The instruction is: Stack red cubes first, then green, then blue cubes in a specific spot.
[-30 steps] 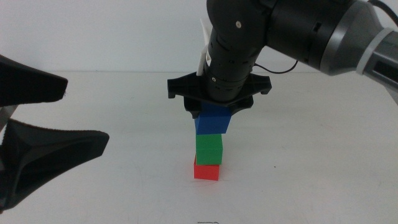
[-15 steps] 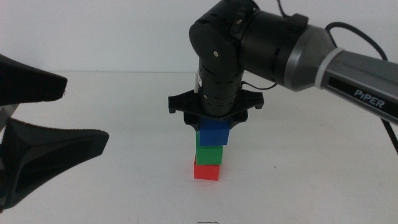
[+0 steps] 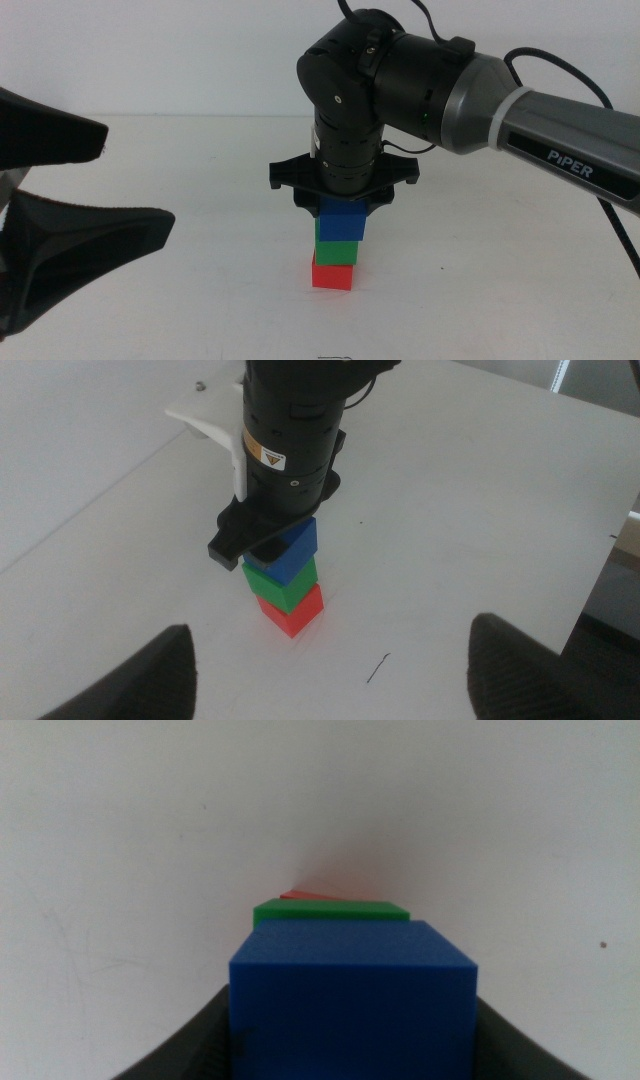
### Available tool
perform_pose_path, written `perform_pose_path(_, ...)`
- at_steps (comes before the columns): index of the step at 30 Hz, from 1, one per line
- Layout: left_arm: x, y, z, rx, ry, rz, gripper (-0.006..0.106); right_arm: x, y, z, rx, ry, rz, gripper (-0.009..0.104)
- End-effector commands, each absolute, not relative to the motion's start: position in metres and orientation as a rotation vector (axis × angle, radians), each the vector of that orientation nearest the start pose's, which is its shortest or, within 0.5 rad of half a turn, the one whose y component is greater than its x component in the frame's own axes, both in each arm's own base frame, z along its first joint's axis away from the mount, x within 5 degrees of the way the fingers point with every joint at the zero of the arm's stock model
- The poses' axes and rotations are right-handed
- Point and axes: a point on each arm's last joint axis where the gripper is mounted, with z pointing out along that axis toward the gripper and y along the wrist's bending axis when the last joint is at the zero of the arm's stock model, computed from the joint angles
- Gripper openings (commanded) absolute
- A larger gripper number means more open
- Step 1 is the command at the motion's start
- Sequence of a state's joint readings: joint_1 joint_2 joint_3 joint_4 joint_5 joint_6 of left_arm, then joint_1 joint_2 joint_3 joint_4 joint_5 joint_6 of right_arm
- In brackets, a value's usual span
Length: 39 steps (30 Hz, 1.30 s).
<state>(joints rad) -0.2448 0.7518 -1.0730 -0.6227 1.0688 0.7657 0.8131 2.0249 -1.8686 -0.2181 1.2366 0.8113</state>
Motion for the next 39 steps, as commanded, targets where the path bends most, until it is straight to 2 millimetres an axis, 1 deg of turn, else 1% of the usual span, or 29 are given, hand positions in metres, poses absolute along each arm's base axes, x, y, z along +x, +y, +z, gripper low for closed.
perform_pose_path(1, 0.093, -0.073, 0.434, 0.918, 1.767, -0.488, 0.092, 0.31, 0.298, 0.309, -0.058, 2.716, 0.143, -0.001)
perform_pose_path(8, 0.093, -0.073, 0.434, 0.918, 1.767, -0.488, 0.092, 0.311, 0.3, 0.31, -0.076, 2.696, 0.162, -0.001)
perform_pose_path(14, 0.093, -0.073, 0.434, 0.918, 1.767, -0.488, 0.092, 0.313, 0.301, 0.303, -0.1, 2.711, 0.14, -0.001)
perform_pose_path(17, 0.093, -0.073, 0.434, 0.918, 1.767, -0.488, 0.092, 0.313, 0.302, 0.303, -0.099, 2.713, 0.143, 0.001)
perform_pose_path(19, 0.093, -0.073, 0.434, 0.918, 1.767, -0.488, 0.092, 0.313, 0.302, 0.303, -0.099, 2.713, 0.145, 0.007)
perform_pose_path(20, 0.093, -0.073, 0.434, 0.918, 1.767, -0.488, 0.092, 0.313, 0.302, 0.303, -0.11, 2.712, 0.145, 0.025)
perform_pose_path(22, 0.093, -0.073, 0.434, 0.918, 1.767, -0.488, 0.092, 0.313, 0.302, 0.303, -0.118, 2.712, 0.147, 0.036)
perform_pose_path(23, 0.093, -0.073, 0.434, 0.918, 1.767, -0.488, 0.092, 0.313, 0.303, 0.303, -0.125, 2.711, 0.15, 0.043)
perform_pose_path(25, 0.093, -0.073, 0.434, 0.918, 1.767, -0.488, 0.092, 0.313, 0.303, 0.303, -0.129, 2.713, 0.151, 0.055)
perform_pose_path(27, 0.093, -0.073, 0.434, 0.918, 1.767, -0.488, 0.092, 0.313, 0.303, 0.303, -0.132, 2.713, 0.151, 0.071)
perform_pose_path(30, 0.093, -0.073, 0.434, 0.918, 1.767, -0.488, 0.092, 0.313, 0.303, 0.303, -0.154, 2.711, 0.146, 0.087)
perform_pose_path(32, 0.093, -0.073, 0.434, 0.918, 1.767, -0.488, 0.092, 0.312, 0.302, 0.307, -0.18, 2.703, 0.146, 0.094)
perform_pose_path(35, 0.093, -0.073, 0.434, 0.918, 1.767, -0.488, 0.092, 0.307, 0.298, 0.327, -0.187, 2.68, 0.163, 0.094)
perform_pose_path(39, 0.093, -0.073, 0.434, 0.918, 1.767, -0.488, 0.092, 0.296, 0.279, 0.376, -0.174, 2.595, 0.162, 0.094)
